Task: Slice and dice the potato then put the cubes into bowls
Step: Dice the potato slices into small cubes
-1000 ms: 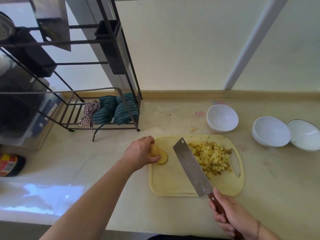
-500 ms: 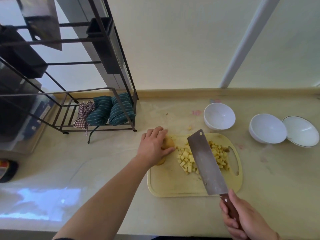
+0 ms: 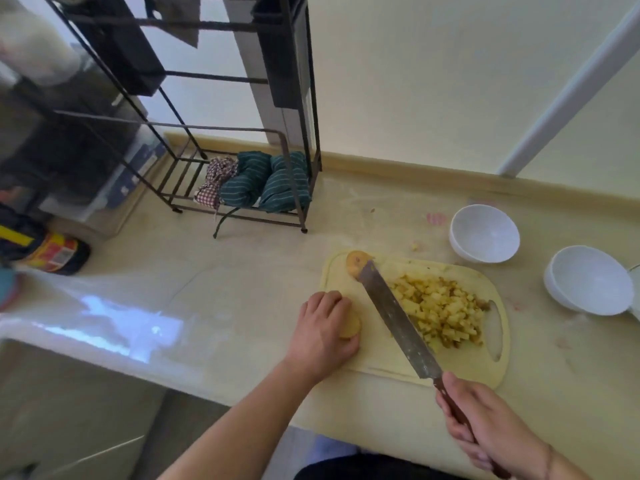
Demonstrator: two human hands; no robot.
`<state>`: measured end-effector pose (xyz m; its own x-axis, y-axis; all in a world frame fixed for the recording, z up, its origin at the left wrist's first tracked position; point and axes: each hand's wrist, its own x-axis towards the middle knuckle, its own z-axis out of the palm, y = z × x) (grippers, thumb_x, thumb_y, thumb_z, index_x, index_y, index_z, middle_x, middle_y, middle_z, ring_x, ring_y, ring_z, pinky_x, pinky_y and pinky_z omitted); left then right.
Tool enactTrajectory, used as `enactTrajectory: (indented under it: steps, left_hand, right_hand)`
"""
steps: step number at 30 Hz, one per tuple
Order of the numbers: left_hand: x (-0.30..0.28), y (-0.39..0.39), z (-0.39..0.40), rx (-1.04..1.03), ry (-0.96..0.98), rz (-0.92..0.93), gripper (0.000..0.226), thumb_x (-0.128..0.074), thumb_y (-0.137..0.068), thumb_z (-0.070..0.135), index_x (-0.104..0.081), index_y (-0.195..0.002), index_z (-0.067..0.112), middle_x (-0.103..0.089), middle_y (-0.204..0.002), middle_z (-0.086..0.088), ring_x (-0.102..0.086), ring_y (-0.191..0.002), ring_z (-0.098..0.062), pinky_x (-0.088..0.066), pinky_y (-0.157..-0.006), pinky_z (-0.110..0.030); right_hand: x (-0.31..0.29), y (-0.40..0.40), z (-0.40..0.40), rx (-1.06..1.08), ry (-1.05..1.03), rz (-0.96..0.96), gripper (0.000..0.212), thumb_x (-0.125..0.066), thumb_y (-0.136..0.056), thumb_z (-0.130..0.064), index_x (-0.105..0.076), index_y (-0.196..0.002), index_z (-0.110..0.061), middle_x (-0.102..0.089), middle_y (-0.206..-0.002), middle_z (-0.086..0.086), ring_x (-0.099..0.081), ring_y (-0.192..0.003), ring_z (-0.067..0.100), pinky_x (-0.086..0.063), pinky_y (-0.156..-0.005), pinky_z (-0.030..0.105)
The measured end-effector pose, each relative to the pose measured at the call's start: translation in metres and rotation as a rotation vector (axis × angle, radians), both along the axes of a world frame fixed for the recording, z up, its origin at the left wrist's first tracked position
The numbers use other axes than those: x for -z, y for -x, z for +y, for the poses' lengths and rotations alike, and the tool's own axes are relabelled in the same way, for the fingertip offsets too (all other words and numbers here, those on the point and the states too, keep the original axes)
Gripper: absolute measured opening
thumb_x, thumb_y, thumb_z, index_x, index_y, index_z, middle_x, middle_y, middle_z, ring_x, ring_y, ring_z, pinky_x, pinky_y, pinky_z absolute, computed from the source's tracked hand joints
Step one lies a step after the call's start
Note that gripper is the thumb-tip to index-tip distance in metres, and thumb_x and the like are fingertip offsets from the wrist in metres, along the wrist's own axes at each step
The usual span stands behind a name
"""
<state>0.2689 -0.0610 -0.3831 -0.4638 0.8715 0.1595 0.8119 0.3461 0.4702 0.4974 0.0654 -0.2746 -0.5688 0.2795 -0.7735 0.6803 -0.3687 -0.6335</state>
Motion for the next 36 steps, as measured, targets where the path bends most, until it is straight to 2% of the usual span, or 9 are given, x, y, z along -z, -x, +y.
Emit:
enactTrajectory:
  steps: [3, 5, 8, 11, 17, 21, 26, 30, 36]
  left_hand:
    - [0.008, -0.034, -0.015, 0.063, -0.1, -0.009, 0.05, -0.073, -0.085, 0.035, -0.065, -0.123, 0.003, -0.063, -0.125, -0.014, -0.06, -0.112, -0.035, -0.054, -0.097, -0.044]
    - [0.009, -0.047, -0.016, -0.001, -0.129, -0.03, 0.049, -0.073, -0.086, 0.034, -0.064, -0.124, 0.003, -0.061, -0.128, -0.016, -0.06, -0.115, -0.035, -0.053, -0.099, -0.041]
    - [0.01, -0.057, -0.014, -0.072, -0.167, -0.06, 0.047, -0.075, -0.087, 0.035, -0.064, -0.122, 0.006, -0.058, -0.129, -0.016, -0.058, -0.116, -0.032, -0.052, -0.1, -0.037]
    - [0.014, -0.058, -0.01, -0.076, -0.174, -0.058, 0.046, -0.076, -0.09, 0.035, -0.064, -0.124, 0.007, -0.057, -0.13, -0.013, -0.055, -0.12, -0.033, -0.048, -0.104, -0.035]
    - [0.018, -0.063, -0.009, -0.092, -0.185, 0.034, 0.039, -0.077, -0.089, 0.029, -0.073, -0.118, 0.003, -0.063, -0.127, -0.016, -0.056, -0.121, -0.036, -0.049, -0.102, -0.044]
    - [0.02, -0.063, -0.009, -0.062, -0.195, 0.081, 0.033, -0.079, -0.086, 0.023, -0.075, -0.111, 0.001, -0.068, -0.119, -0.016, -0.06, -0.113, -0.037, -0.052, -0.094, -0.047]
    - [0.019, -0.062, -0.008, -0.05, -0.189, 0.054, 0.028, -0.075, -0.089, 0.019, -0.076, -0.107, -0.001, -0.07, -0.116, -0.017, -0.062, -0.112, -0.039, -0.053, -0.092, -0.047]
    - [0.019, -0.063, -0.007, -0.065, -0.177, 0.044, 0.028, -0.072, -0.092, 0.022, -0.076, -0.106, -0.002, -0.069, -0.116, -0.017, -0.063, -0.111, -0.04, -0.053, -0.093, -0.047]
    - [0.018, -0.064, -0.005, -0.09, -0.182, 0.053, 0.025, -0.074, -0.09, 0.02, -0.077, -0.102, -0.002, -0.071, -0.114, -0.016, -0.064, -0.109, -0.038, -0.053, -0.093, -0.046]
  right_hand:
    - [0.0, 0.002, 0.007, -0.115, -0.018, -0.027, 0.053, -0.044, -0.086, -0.061, -0.042, -0.073, -0.011, -0.033, -0.054, 0.007, -0.023, -0.038, 0.014, -0.021, -0.04, 0.019]
    - [0.004, 0.004, 0.012, -0.175, -0.076, -0.028, 0.049, -0.044, -0.087, -0.057, -0.042, -0.073, -0.01, -0.032, -0.054, 0.005, -0.023, -0.038, 0.014, -0.019, -0.039, 0.017]
    - [0.014, 0.007, 0.018, -0.263, -0.199, 0.019, 0.053, -0.043, -0.079, -0.063, -0.041, -0.068, -0.012, -0.032, -0.05, 0.0, -0.027, -0.039, 0.011, -0.023, -0.037, 0.019]
    - [0.029, 0.006, 0.022, -0.391, -0.364, 0.077, 0.055, -0.04, -0.076, -0.069, -0.042, -0.062, -0.016, -0.037, -0.047, -0.005, -0.035, -0.045, 0.006, -0.031, -0.049, 0.023]
    - [0.036, 0.006, 0.028, -0.452, -0.515, 0.109, 0.059, -0.032, -0.074, -0.076, -0.043, -0.062, -0.018, -0.045, -0.048, -0.006, -0.046, -0.048, 0.005, -0.035, -0.05, 0.019]
    - [0.039, 0.003, 0.032, -0.482, -0.544, 0.101, 0.077, -0.022, -0.065, -0.095, -0.044, -0.067, -0.021, -0.045, -0.05, -0.004, -0.047, -0.049, 0.007, -0.033, -0.049, 0.017]
    - [0.032, 0.007, 0.028, -0.477, -0.526, 0.105, 0.061, -0.029, -0.069, -0.087, -0.047, -0.069, -0.029, -0.047, -0.049, -0.008, -0.05, -0.049, 0.005, -0.034, -0.048, 0.013]
    - [0.034, 0.009, 0.03, -0.478, -0.483, 0.108, 0.078, -0.023, -0.06, -0.097, -0.045, -0.07, -0.023, -0.042, -0.046, -0.006, -0.046, -0.046, 0.006, -0.03, -0.046, 0.012]
    - [0.035, 0.008, 0.032, -0.474, -0.485, 0.124, 0.072, -0.024, -0.066, -0.093, -0.043, -0.068, -0.023, -0.043, -0.048, -0.007, -0.046, -0.047, 0.007, -0.03, -0.048, 0.013]
